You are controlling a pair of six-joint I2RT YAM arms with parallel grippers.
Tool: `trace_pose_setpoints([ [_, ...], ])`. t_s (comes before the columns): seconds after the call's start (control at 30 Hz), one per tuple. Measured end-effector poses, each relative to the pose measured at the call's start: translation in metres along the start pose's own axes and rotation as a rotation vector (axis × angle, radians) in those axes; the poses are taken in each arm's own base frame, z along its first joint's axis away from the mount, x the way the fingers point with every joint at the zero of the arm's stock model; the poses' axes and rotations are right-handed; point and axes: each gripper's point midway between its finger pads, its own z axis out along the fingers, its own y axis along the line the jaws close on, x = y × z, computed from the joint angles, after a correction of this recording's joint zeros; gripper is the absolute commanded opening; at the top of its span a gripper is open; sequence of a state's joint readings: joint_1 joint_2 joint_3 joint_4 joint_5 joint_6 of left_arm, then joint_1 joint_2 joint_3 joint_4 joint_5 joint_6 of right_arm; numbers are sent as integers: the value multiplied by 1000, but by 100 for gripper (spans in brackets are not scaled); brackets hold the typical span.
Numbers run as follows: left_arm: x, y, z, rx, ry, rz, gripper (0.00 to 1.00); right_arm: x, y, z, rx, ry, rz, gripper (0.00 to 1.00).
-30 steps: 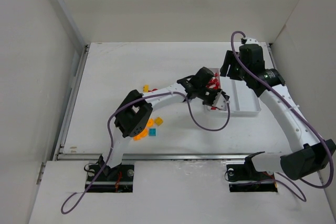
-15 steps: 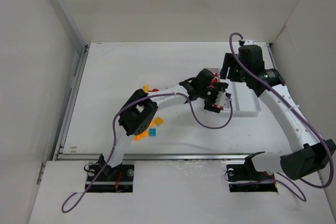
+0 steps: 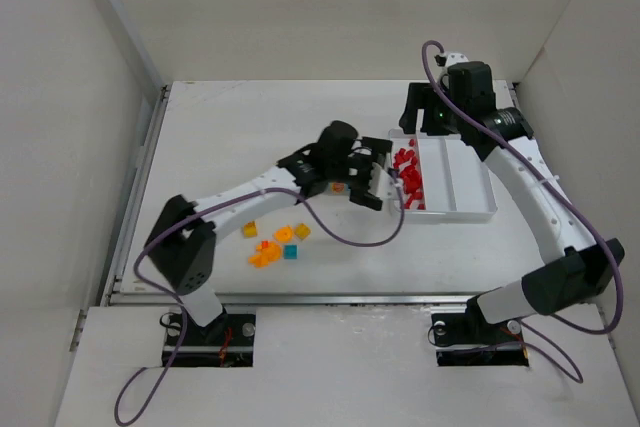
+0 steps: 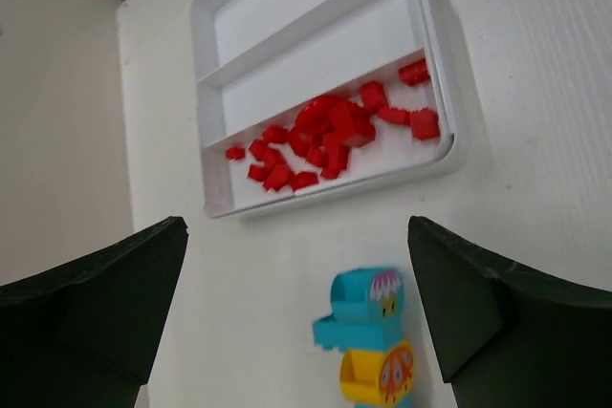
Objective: Sort the legos into containers by color
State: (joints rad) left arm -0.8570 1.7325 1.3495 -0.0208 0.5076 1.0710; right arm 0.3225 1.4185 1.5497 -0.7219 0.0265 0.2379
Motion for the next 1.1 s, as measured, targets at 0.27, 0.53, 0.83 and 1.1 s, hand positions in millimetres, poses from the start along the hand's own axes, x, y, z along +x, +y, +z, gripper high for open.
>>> trace_pose_setpoints([
  [0.27,93,20,-123,-212,147,-220,100,39,35,57,23,170,-163,85],
  [0.53,139,10,-205,-605,342,-671,100,141,101,67,-112,356,-468,83],
  [0.83,193,-49,-302,-1040,577,-975,100,202,142,77,-239,379,-527,80],
  [1.1,229,-84,-363,-1323,776,-1091,100,251,189,103,-301,387,-537,77],
])
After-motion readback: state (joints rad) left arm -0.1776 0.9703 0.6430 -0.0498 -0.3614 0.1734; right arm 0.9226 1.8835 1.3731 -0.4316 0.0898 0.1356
